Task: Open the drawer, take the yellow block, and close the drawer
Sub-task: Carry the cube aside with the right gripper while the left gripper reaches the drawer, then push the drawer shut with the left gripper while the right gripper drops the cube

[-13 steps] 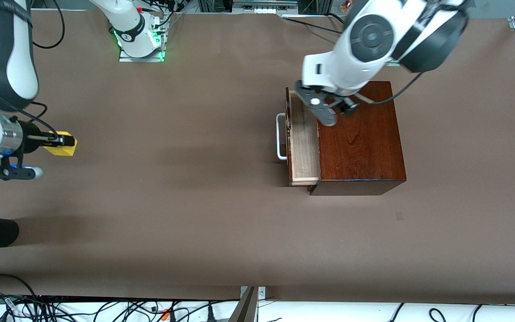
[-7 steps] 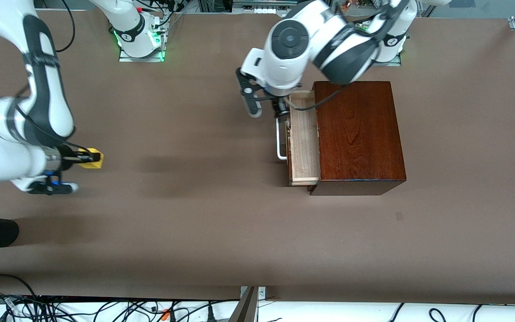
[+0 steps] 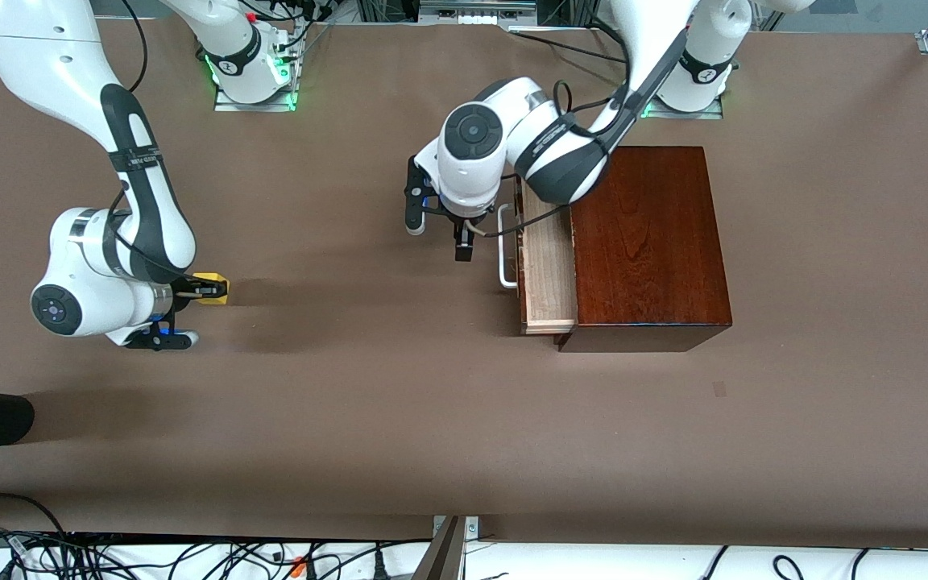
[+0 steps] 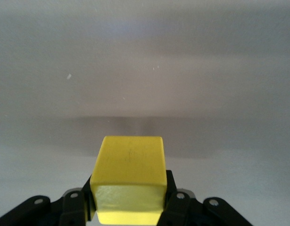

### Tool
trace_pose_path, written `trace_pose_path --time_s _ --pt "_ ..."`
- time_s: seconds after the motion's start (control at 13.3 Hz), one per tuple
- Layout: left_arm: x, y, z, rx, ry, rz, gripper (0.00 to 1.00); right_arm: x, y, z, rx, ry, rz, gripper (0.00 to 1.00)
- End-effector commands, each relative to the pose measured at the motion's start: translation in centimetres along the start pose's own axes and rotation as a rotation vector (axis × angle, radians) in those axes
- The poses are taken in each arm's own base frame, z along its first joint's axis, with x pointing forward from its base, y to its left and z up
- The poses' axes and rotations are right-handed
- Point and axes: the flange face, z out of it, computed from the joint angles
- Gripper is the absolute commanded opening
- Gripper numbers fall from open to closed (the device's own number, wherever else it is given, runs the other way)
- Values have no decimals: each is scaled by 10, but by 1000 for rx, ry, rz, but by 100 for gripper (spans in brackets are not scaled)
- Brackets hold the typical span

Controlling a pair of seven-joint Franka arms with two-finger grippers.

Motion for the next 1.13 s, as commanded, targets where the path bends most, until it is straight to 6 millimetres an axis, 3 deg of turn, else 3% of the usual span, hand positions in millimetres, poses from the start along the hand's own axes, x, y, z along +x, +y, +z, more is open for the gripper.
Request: trace_pose_path --time_s 0.0,0.23,0.3,0.38,0.45,0.68,0.83,1.06 --pt "-7 2 10 10 -50 76 100 -2 -6 12 26 -14 9 28" --pt "-19 7 31 -4 -116 131 100 3 -5 25 31 -32 16 33" --pt "-26 4 32 -6 -149 162 100 4 -4 28 30 -35 16 42" --pt "-31 1 32 -16 -159 171 100 5 -5 29 34 -35 17 64" --pt "-32 1 32 -20 -163 181 100 7 -5 32 34 -36 16 100" --pt "-60 -15 25 -68 -205 206 100 8 -9 15 36 -17 10 100" --pt "-76 -24 19 -93 -214 219 100 0 -15 -20 43 -16 -6 100" --pt "-90 -31 15 -111 -226 197 100 -25 -21 -92 47 31 -10 100"
